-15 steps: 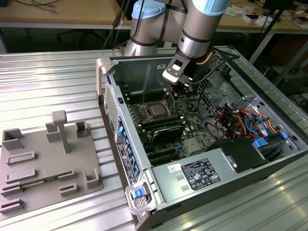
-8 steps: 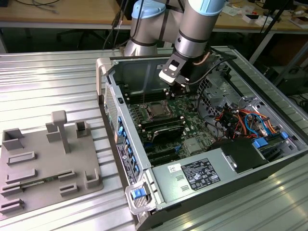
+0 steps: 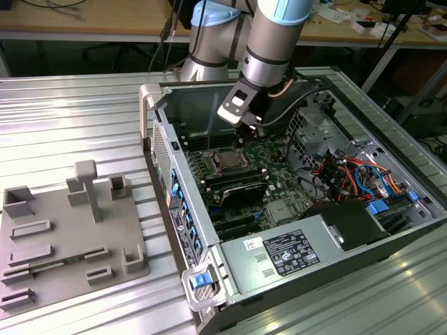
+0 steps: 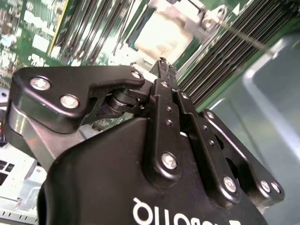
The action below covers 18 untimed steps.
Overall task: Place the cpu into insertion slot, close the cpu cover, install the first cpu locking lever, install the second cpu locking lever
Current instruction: 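Close the cpu cover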
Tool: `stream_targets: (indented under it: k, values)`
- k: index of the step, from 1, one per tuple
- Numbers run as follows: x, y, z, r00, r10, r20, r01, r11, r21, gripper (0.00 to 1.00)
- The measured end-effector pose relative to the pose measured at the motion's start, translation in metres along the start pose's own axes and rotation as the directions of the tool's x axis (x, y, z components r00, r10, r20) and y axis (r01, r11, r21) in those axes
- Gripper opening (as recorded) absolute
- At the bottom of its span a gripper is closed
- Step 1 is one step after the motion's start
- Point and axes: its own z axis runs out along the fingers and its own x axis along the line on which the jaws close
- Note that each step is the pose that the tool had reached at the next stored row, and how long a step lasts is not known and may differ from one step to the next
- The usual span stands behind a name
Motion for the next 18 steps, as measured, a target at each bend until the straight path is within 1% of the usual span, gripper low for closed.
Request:
stream_targets:
  k: [1,5,11,14,18]
  values:
    - [0.0001,-0.0022,0.0006,1.0,0.0,-0.0001,0.0,1.0,0.0,0.11]
    - [0.0008,-0.0145,0.0049,1.0,0.0,0.0,0.0,1.0,0.0,0.11]
    - [0.0018,-0.0313,0.0101,1.0,0.0,0.0,0.0,1.0,0.0,0.11]
    - [0.0019,-0.0337,0.0117,1.0,0.0,-0.0001,0.0,1.0,-0.0001,0.11]
    - [0.002,-0.035,0.0185,1.0,0.0,0.0,0.0,1.0,0.0,0.11]
